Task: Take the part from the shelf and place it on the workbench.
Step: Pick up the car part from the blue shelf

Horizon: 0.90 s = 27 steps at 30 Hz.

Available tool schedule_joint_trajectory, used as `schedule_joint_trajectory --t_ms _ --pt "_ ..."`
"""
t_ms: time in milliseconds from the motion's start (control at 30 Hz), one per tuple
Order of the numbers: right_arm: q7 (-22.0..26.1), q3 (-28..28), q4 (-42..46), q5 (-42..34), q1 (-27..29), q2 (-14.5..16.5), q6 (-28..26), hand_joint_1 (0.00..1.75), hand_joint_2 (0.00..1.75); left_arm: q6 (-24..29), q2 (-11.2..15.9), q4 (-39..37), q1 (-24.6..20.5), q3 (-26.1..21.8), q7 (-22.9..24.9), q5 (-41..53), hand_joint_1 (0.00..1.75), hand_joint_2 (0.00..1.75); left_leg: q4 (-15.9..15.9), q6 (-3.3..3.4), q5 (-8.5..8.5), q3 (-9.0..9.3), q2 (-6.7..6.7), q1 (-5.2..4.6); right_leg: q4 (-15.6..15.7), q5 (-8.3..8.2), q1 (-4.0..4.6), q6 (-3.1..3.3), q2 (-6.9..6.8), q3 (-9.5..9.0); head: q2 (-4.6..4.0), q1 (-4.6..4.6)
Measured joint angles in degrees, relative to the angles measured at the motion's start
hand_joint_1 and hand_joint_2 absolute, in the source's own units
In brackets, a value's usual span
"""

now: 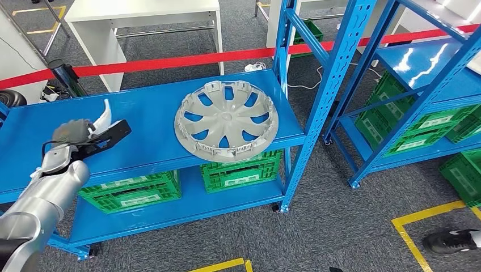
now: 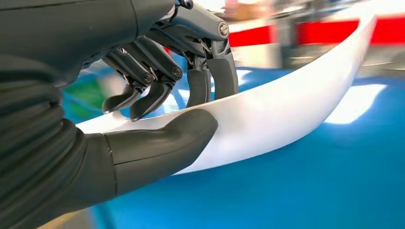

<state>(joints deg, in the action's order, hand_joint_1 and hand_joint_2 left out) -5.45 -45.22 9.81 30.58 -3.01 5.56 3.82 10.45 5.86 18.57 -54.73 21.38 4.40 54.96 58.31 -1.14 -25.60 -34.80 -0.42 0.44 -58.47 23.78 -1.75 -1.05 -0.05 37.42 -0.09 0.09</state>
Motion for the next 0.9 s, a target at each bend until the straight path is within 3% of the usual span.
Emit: schedule_joint_trajectory --t_ms 133,300,567,900 --pt "0.08 -0.33 0.0 0.44 0.0 -0.08 0.7 0.0 0.0 0.34 -1.93 3.66 1.12 -3.67 -14.34 -10.05 1.75 1.75 0.0 0.0 -0.03 -0.01 0.0 0.0 0.0 0.0 0.0 0.0 0.01 0.01 0.0 0.01" --pt "0.48 -0.97 0.0 0.48 0.02 -0.19 0.85 0.0 0.0 -0.68 -3.88 10.35 2.87 -5.81 -22.17 -20.46 1.75 1.75 0.0 -0.03 -0.09 0.01 0.03 0.0 0.0 0.0 0.0 0.0 0.06 0.04 0.0 -0.01" --pt "0.99 -1.55 0.0 0.56 -0.02 -0.36 0.86 0.0 0.0 -0.92 -5.18 18.84 5.19 -5.73 -24.3 -26.07 1.75 1.75 0.0 -0.04 -0.11 0.0 0.04 0.0 0.0 0.03 0.0 -0.01 0.08 0.04 0.0 0.01" --pt "0.91 -1.75 0.0 2.03 0.02 -0.55 1.27 0.0 0.0 -1.37 -4.67 27.43 9.64 -5.3 -25.38 -38.33 1.75 1.75 0.0 -0.03 -0.12 -0.03 0.03 0.0 0.0 0.07 0.0 -0.02 0.06 0.04 0.0 0.01"
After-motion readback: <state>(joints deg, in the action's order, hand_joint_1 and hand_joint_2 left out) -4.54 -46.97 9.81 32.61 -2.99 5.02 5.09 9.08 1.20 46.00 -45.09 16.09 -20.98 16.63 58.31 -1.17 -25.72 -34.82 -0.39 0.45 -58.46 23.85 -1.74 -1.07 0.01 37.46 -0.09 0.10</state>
